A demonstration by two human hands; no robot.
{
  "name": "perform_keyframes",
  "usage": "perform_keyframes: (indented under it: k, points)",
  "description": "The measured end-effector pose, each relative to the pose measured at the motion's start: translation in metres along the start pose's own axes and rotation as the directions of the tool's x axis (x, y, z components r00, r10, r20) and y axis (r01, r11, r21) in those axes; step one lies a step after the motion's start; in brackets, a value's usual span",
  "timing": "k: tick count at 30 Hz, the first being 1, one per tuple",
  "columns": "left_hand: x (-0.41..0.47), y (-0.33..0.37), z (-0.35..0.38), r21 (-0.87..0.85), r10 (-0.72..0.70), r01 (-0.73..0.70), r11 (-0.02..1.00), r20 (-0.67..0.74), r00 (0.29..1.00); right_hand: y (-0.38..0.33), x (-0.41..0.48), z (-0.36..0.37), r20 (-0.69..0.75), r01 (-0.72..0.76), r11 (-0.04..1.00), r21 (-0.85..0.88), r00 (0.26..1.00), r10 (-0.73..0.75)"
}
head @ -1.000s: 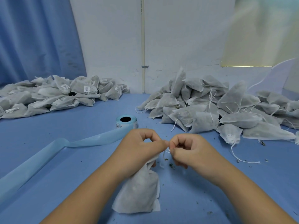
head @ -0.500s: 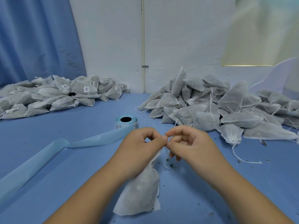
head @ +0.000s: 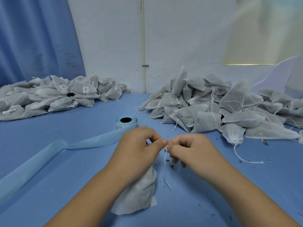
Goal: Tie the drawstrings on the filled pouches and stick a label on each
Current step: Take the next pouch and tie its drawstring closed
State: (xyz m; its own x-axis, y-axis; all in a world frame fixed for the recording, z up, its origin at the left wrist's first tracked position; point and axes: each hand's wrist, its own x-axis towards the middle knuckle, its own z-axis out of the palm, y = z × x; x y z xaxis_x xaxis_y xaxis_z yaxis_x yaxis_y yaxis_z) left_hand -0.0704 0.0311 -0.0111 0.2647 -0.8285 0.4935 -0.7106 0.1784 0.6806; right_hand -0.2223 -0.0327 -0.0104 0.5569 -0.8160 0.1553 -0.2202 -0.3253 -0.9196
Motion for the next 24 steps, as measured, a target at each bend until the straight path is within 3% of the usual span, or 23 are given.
perform_keyframes:
  k: [7,11,17,21,24]
  points:
    - [0.002,0.003,-0.003,-0.171,-0.128,0.136,0.976,0.06,0.99,-0.002,-0.001,-0.002,0.005,-0.031,0.999,0.034,1.0,0.031]
    - [0.002,0.003,-0.004,-0.225,-0.202,0.239,0.945,0.173,0.964,-0.005,-0.001,-0.001,-0.038,0.013,0.998,0.06,0.999,-0.011]
    - [0.001,0.002,-0.007,-0.469,-0.283,0.465,0.75,0.408,0.868,-0.008,-0.003,0.003,-0.075,0.04,0.995,0.087,0.997,-0.033]
    - [0.0,0.002,-0.003,-0.513,-0.309,0.49,0.705,0.4,0.863,-0.006,-0.004,0.008,-0.184,0.096,0.991,0.096,0.98,-0.077]
    - [-0.001,0.003,-0.001,-0.521,-0.33,0.493,0.697,0.377,0.865,-0.005,-0.005,0.01,-0.25,0.171,0.985,-0.014,0.953,-0.169]
